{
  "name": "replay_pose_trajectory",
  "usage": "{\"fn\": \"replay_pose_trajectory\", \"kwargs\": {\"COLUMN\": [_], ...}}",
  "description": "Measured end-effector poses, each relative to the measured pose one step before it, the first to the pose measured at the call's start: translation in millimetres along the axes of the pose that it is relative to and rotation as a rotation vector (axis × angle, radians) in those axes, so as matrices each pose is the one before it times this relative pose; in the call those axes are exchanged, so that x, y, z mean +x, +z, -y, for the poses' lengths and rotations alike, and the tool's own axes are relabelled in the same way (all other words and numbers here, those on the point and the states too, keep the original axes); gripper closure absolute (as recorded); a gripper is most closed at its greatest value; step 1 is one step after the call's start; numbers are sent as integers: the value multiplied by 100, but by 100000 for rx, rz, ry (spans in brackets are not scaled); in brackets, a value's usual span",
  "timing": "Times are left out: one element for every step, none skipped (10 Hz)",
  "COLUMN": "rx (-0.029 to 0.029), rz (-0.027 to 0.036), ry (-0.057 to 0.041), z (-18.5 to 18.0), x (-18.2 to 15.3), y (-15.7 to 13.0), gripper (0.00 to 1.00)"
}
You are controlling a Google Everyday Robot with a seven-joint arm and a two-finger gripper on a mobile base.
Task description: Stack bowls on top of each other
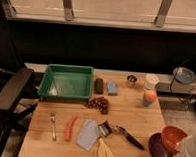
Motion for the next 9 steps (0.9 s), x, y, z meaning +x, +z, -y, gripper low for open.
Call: {"fn": "replay_pose_trajectory", "kwargs": {"rx": [-1243, -498, -1104, -548, -527, -1004, -93, -15, -27], "rz": [280, 363, 161, 500, 599, 854, -22, 21, -15], "ry": [-759, -317, -624, -886, -1196, -1024, -47, -81, 17], "z": [-49, -28, -215, -122, -128, -168, -16, 22, -12], "x": [-190, -110, -71, -184, -265, -109, -4, -43, 13], "y": [374, 190, 129, 54, -9, -41, -2, 3, 4], "gripper": [40, 32, 24, 20, 20, 20, 20, 20, 20]}}
